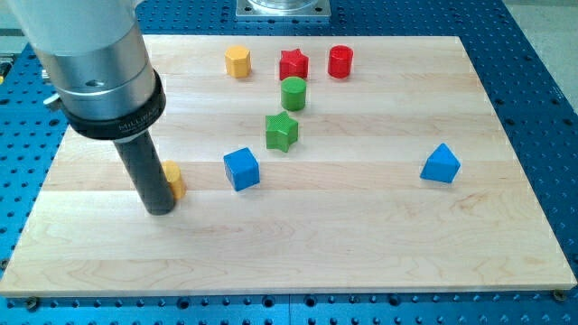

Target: Move the triangle to the top of the heart

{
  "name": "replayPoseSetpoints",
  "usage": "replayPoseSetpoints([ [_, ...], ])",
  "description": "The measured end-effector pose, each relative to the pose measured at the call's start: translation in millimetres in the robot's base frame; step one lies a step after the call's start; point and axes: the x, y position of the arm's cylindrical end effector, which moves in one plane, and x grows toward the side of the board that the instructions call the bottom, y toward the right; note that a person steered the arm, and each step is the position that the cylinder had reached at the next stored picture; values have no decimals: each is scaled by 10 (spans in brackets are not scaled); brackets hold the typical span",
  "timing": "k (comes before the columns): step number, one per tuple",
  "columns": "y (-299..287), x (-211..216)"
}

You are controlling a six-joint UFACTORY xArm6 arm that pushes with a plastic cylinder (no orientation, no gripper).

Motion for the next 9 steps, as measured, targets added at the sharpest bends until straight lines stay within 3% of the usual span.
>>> replayPoseSetpoints([
  [1, -2, -68],
  [2, 285, 374],
  [4, 3013, 467],
  [5, 4247, 126],
  [6, 4499, -223],
  [9, 3717, -560],
])
